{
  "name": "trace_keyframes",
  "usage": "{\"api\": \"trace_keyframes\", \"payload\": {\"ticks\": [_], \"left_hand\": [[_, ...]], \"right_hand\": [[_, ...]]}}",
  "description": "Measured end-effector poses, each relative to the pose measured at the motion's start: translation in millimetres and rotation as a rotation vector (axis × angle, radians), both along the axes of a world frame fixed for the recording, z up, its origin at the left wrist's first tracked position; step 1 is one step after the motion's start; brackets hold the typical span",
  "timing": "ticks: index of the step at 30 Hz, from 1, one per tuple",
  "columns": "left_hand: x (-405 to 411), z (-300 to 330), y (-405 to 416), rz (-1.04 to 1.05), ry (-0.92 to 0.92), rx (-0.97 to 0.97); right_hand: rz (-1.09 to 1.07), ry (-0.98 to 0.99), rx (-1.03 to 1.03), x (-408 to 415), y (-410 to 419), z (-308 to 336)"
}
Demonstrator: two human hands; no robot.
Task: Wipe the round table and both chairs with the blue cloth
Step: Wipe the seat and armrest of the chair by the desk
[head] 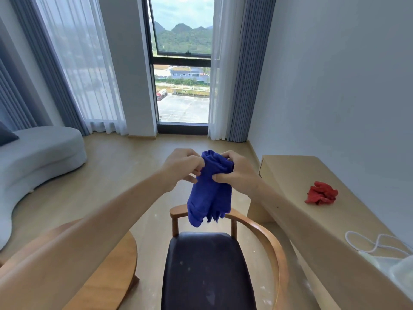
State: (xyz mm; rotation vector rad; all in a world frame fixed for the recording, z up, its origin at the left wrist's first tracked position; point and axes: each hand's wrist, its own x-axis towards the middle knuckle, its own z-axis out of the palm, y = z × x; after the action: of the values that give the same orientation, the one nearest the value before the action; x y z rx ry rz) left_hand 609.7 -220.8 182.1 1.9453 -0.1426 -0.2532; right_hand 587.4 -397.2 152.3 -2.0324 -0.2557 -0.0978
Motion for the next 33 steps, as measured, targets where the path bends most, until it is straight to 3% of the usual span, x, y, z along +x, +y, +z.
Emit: {"api": "trace_keyframes", "payload": {"ticks": [2,6,9,15,18,22,28,33], "left_hand": [[1.7,-4.4,2.6,-0.058,-0.185,0.185],[0.3,-13.5,-0.3,-0.234,-0.226,0.02],[-2.6,-17.4,-2.0,-0.229,-0.177,-0.149],[-5.9,-57.6,-8.9,-0.194,0.029,-0.354],[-8.0,-102.9,-10.5,-0.152,0.125,-0.293],[-19.7,-185.4,-4.5,-0.117,0.237,-0.064],[-61.4,-296.5,24.9,-0.082,0.359,0.188],[-94.0,-360.8,32.5,-0.108,0.439,0.335]], "right_hand": [[0.035,-0.004,0.07,0.2,-3.6,-0.4],[0.064,-0.014,0.162,-2.5,-7.7,-0.8],[0.131,0.115,0.295,-11.1,-18.0,-13.1],[0.062,0.225,0.254,-35.3,-15.1,-72.2],[-0.015,0.248,0.126,-46.7,-16.1,-102.9],[-0.096,0.323,-0.16,-74.6,-22.0,-155.8],[-0.194,0.614,-0.382,-127.2,-52.0,-251.1],[-0.357,0.571,-0.696,-163.3,-46.2,-321.1]]}}
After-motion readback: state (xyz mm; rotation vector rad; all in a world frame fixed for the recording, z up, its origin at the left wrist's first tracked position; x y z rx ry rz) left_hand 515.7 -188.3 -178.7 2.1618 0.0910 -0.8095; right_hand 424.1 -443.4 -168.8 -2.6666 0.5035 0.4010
